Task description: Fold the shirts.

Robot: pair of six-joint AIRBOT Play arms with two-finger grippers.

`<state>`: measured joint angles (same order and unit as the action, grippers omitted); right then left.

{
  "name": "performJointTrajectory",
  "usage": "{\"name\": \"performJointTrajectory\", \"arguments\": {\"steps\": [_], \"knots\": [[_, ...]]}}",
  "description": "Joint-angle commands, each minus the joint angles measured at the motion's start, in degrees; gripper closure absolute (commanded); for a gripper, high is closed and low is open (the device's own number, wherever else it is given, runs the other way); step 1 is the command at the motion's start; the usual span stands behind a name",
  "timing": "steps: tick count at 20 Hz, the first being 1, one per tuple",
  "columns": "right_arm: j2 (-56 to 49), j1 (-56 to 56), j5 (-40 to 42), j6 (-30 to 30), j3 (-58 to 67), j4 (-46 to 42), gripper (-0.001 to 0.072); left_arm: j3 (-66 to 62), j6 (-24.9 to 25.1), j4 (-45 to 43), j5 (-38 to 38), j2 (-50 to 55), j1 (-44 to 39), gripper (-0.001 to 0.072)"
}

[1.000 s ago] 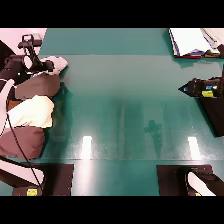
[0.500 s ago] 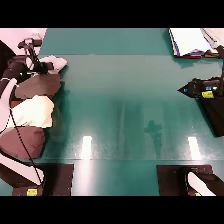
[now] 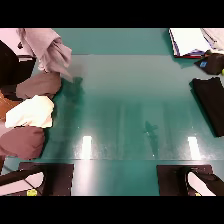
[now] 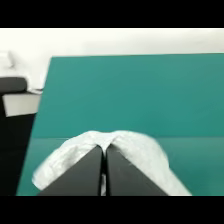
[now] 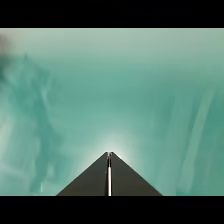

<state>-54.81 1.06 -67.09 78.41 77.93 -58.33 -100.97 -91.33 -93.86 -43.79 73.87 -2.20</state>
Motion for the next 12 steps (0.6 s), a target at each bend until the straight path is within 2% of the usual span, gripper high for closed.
{"name": "performJointTrajectory", "arguments": {"steps": [1,3,4,8,9,11,12], "knots": [[0.02,-0.07,0.7,-0.02,7.26,-0.39,0.0697,-0.7,2.75,1.38,-13.88,-6.56,-10.54,0.0688],[0.02,-1.09,0.61,-0.02,9.9,-0.33,0.0697,0.24,3.8,4.85,-18.8,-6.01,-18.93,0.0688],[0.02,-1.84,0.39,-0.02,10.93,-0.31,0.0698,1.42,4.28,6.99,-18.71,-5.51,-23.37,0.0688],[0.04,-4.5,-2.32,0.0,13.27,-0.17,0.0697,4.85,6.38,13.75,-13.51,0.63,-42.03,0.0686],[0.04,-4.85,-2.97,0.0,13.25,-0.15,0.0698,4.85,7.02,15.08,-11.69,2.78,-45.38,0.0655],[0.04,-4.83,-4.09,0.0,12.55,-0.17,0.0697,4.83,8.44,15.69,-6.27,6.19,-49.99,0.0101],[0.04,-4.83,-4.42,0.0,11.93,-0.15,0.0697,4.79,9.07,15.61,-4.63,6.88,-50.31,0.0095]]}}
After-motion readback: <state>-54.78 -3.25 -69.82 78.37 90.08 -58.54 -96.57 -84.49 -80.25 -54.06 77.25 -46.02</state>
